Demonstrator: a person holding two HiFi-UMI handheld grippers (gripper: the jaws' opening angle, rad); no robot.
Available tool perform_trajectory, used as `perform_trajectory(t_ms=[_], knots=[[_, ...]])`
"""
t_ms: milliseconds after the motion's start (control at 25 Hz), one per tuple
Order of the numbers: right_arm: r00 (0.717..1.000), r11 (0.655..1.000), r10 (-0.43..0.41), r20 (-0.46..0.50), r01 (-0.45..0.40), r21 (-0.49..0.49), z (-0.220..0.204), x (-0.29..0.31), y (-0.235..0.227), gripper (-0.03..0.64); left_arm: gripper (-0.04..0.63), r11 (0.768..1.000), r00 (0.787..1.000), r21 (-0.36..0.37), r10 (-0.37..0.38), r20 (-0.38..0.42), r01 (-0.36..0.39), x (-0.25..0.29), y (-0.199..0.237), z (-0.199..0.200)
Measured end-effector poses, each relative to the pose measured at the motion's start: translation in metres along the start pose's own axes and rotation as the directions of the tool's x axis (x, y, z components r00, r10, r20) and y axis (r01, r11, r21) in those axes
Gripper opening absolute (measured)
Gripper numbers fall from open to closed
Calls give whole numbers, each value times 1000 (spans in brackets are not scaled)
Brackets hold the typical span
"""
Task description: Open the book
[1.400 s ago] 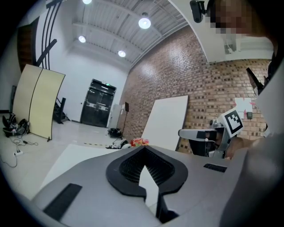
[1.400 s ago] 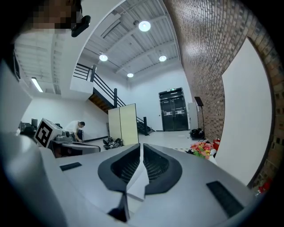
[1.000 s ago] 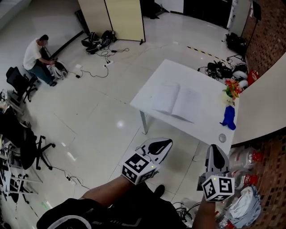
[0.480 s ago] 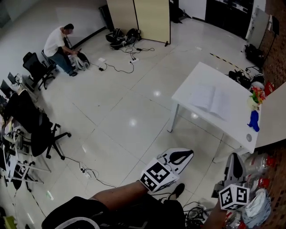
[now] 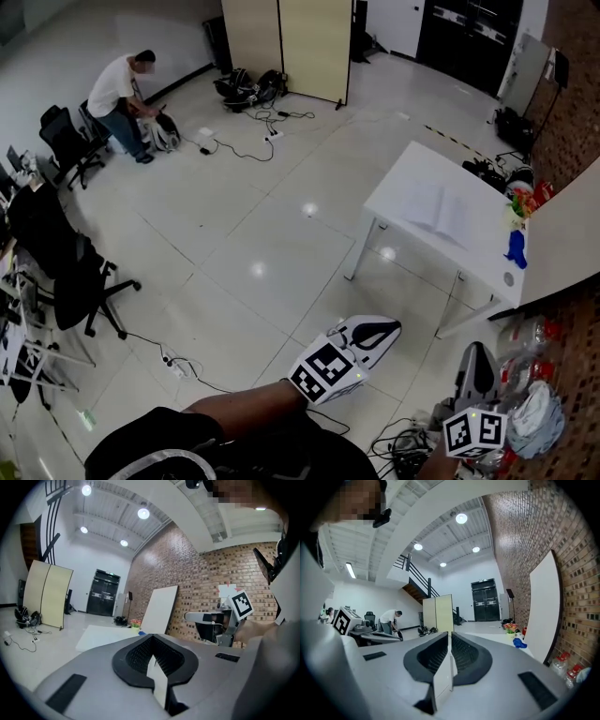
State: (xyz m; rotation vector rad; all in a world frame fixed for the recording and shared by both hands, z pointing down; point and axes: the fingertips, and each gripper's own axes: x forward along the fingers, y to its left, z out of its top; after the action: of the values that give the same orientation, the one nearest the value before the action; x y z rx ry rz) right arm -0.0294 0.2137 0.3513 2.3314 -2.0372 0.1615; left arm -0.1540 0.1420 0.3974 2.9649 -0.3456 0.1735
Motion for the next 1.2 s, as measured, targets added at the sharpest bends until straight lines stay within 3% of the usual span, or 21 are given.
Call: perform_trajectory(t_ms=[200,280,440,600,880,1200], knots=[[999,1000,-2,44,1,10,4,-72,-14,6,-5,999,998,44,0,59,-2,-13,-68,11],[999,1000,12,51,-12,7,6,-102,-21,6,-5,998,998,60,2,57,-5,-15,-98,12],[998,999,29,51,-28,-16,4,-167,-47,6,-5,999,997,15,38,65,-39,-19,-155,9],[998,999,40,50,-41,20,-3,-199,-60,6,-5,996,996,52,64,55,-67,-32,-189,14],[998,1000,19,51,-20,22,-3,-227,-43,5,-5,995,995,65,77,60,-81,-70,-208,17],[999,1000,8,45,-9,24,0,-226,7,2,-5,996,995,52,66,80,-71,-118,-189,20]])
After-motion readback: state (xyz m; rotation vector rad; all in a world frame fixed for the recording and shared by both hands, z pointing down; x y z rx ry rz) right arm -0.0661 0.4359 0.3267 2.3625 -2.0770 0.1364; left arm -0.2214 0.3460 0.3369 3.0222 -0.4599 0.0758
